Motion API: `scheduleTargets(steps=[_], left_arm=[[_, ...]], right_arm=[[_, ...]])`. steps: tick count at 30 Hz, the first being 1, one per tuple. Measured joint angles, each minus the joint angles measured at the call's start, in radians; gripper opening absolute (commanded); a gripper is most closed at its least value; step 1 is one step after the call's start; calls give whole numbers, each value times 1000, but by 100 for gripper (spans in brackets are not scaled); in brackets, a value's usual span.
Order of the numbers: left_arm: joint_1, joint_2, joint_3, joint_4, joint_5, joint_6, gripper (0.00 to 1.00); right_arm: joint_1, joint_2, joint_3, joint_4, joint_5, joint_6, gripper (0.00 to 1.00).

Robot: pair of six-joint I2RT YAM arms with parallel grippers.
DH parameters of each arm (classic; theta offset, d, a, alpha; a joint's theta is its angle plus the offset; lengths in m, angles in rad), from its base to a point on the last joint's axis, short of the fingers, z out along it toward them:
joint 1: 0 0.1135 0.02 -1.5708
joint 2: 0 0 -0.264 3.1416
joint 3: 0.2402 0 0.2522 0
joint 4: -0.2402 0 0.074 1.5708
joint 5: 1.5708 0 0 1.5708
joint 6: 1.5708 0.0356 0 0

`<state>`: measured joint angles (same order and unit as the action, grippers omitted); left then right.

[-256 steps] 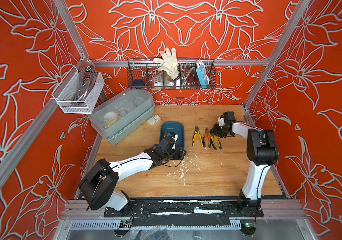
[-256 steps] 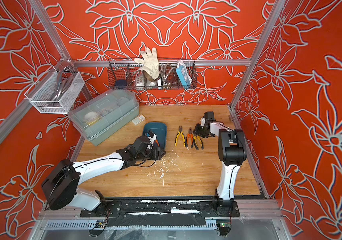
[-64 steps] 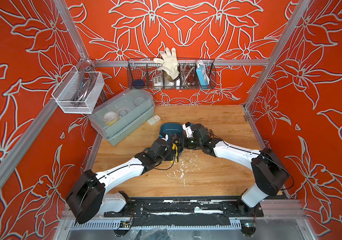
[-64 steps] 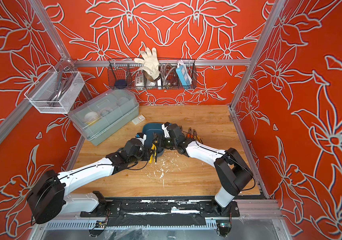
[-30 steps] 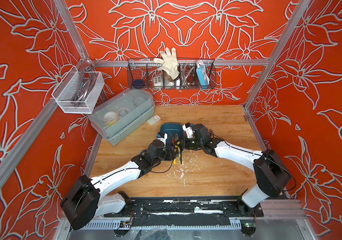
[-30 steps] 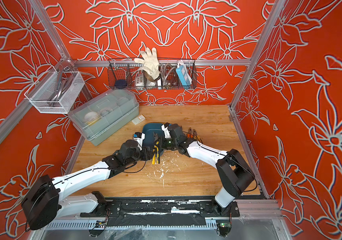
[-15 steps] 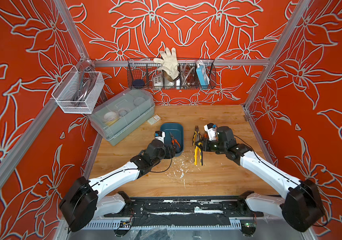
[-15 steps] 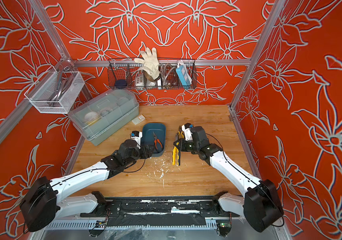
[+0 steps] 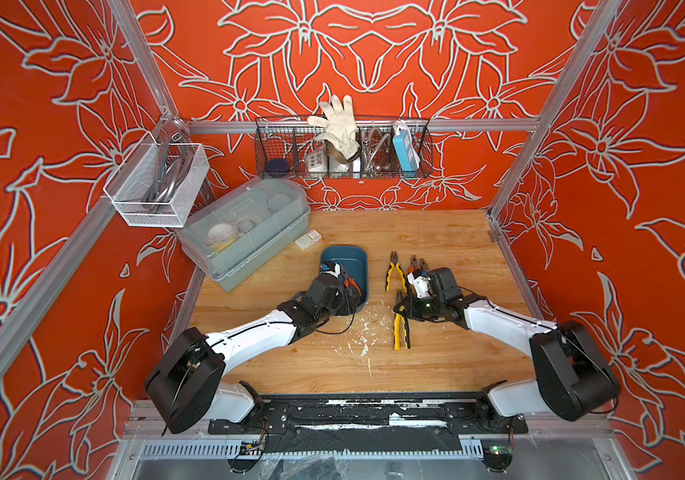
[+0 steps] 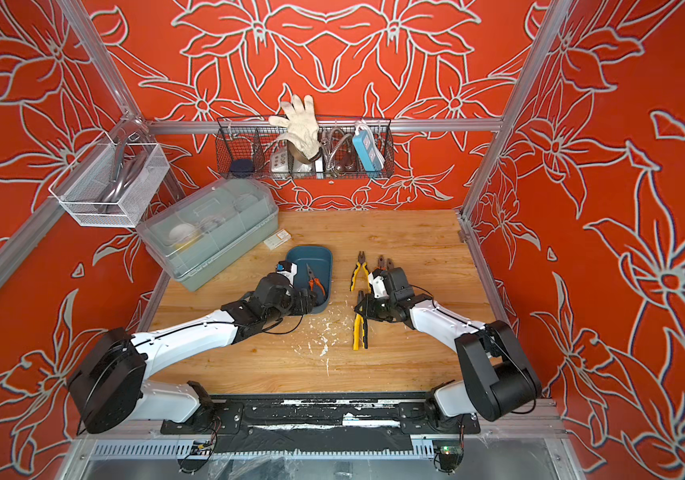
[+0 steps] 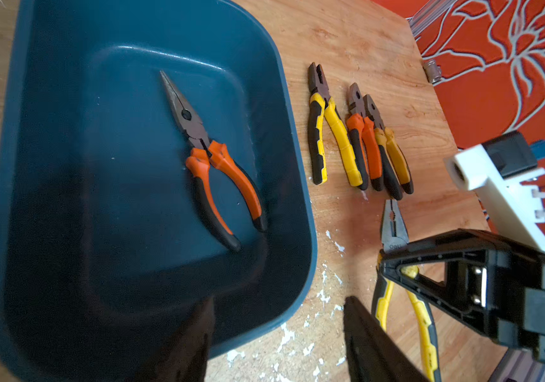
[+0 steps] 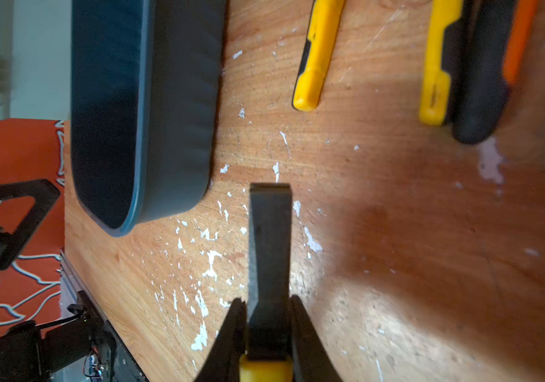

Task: Take the pliers out of the storage box
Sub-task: Place the pliers at the center of the board.

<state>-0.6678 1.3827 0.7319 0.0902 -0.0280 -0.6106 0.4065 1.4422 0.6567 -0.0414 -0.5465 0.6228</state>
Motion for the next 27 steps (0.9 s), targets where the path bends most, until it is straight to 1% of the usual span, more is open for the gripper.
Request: scheduleTargets(steps=[4,7,12,18,23,25,27], left_arm=[[0,22,7,-2,11,0,62],[0,25,7,-6,16,0,62],[0,25,7,-7,23,0,62],[0,19,7,-8,26,1,62],[0,8,7,-8,25,1,62],[0,6,7,-8,25,2,62],[0,6,7,-8,25,2,62]], right_arm=[[-10,85,6,79,-35,42,0],[-16,154,19,108,-51,66,0],[-21,225,38,139,-76,85,0],[-21,251,47,179,-88,101,0],[-21,235,40,170,-64,103,0],[-21,217,33,161,-41,102,3],[-21,196,29,143,-10,101,12]])
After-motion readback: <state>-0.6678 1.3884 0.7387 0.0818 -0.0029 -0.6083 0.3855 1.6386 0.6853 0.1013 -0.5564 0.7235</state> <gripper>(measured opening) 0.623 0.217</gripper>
